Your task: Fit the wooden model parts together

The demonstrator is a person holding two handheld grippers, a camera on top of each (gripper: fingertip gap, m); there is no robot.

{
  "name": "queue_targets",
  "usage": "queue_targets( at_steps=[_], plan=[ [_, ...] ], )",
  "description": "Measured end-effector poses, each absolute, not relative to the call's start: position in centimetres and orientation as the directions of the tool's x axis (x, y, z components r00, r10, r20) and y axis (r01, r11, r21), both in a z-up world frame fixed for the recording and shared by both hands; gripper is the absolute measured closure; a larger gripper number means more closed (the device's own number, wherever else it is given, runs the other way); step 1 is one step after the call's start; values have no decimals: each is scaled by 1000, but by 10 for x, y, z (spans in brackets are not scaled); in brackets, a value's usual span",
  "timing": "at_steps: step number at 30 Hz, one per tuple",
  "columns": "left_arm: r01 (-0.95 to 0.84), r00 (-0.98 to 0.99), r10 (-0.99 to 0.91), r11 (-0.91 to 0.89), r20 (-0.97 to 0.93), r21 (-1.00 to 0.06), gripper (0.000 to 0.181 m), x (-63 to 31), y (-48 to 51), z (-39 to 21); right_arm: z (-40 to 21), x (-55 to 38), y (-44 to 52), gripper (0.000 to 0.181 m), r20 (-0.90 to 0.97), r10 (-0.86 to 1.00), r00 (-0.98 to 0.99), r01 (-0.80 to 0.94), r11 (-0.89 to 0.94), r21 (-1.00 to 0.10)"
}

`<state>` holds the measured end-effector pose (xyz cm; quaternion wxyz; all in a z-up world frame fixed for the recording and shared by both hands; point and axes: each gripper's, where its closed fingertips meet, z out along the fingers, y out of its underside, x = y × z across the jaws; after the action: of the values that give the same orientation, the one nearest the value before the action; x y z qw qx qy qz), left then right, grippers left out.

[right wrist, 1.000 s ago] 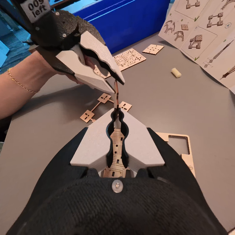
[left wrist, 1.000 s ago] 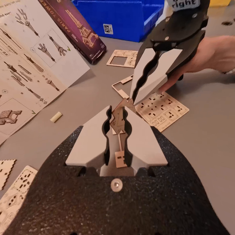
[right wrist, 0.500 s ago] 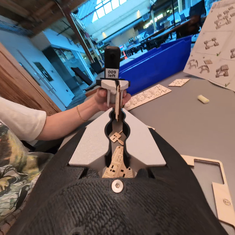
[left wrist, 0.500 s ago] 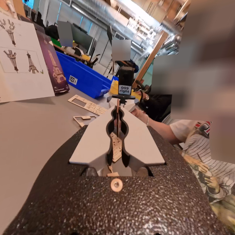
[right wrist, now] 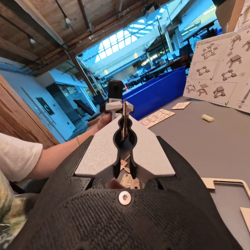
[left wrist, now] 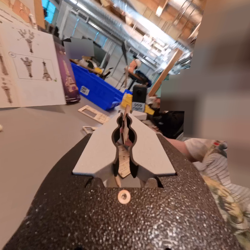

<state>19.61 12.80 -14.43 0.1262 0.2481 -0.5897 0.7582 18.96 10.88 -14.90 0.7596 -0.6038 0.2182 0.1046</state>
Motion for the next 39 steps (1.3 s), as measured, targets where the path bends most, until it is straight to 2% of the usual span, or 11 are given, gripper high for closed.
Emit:
queue_targets(
  at_steps=[1, 3, 6, 8, 11, 18, 22, 39],
  plan=[
    [-453, -851, -165, -247, 498, -856, 177, 200, 130, -148, -151, 191, 110, 181, -431, -141, 891, -394, 228, -890],
    [-342, -863, -320, -198, 390, -919, 170, 210, 138, -149, -158, 199, 108, 181, -401, -240, 884, -365, 181, -913],
    [-141, -874, -470, 0, 124, -990, 181, 207, 137, -149, -166, 209, 102, 181, -376, -355, 856, -351, 134, -927],
    [-19, -866, -498, 143, -55, -990, 181, 200, 125, -153, -173, 216, 99, 181, -323, -456, 829, -315, 96, -944],
    [29, -822, -540, 275, -179, -961, 181, 205, 108, -168, -181, 217, 104, 181, -222, -537, 814, -266, -4, -964],
    [17, -767, -577, 416, -279, -909, 181, 216, 103, -193, -209, 214, 105, 180, -152, -590, 793, -320, -193, -927],
    [0, -774, -562, 459, -291, -888, 181, 217, 102, -205, -218, 215, 102, 180, -186, -588, 787, -373, -214, -903],
    [28, -780, -522, 520, -343, -854, 181, 218, 101, -215, -219, 213, 103, 180, -197, -567, 800, -382, -227, -896]
  ],
)
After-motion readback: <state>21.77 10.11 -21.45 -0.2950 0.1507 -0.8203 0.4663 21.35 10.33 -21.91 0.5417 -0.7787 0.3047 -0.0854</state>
